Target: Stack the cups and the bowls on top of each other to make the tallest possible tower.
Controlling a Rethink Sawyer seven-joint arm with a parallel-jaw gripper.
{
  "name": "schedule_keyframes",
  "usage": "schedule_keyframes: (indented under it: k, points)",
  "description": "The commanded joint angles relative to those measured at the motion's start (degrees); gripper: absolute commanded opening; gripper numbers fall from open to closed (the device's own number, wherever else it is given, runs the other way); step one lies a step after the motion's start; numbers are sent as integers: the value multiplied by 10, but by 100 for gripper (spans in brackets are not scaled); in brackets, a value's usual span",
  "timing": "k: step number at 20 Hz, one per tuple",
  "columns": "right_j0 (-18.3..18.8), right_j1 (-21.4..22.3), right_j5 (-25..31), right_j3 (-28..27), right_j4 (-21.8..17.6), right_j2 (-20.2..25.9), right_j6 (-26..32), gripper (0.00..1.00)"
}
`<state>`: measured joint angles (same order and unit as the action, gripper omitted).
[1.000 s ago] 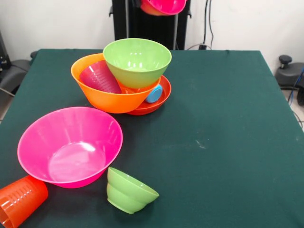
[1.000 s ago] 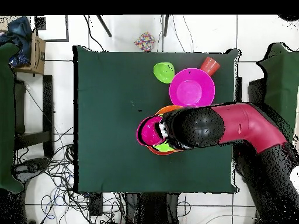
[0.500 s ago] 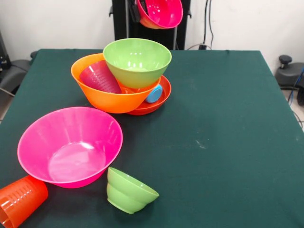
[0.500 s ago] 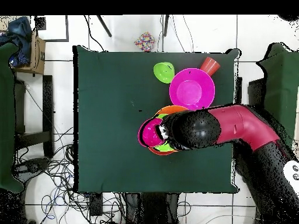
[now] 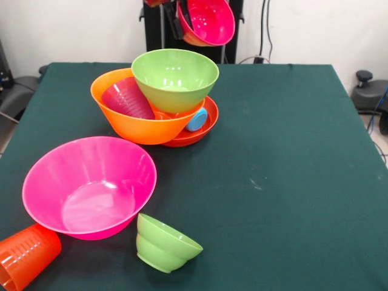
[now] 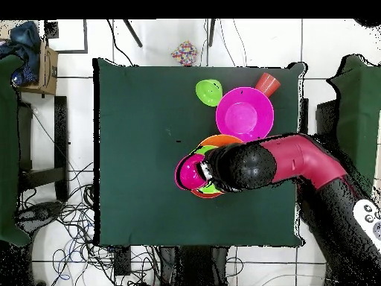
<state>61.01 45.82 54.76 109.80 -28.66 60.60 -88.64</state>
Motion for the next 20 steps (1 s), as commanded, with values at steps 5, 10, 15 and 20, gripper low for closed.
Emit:
schedule_keyframes:
  k: [5,10,15,20]
  points:
    - [-1,-5,-21,13,-106,0,142,0]
    - [-1,20,-1,8,-132,9,166,0]
    - [5,27,18,-2,-128,19,180,0]
    - [1,18,6,-8,-123,16,160,0]
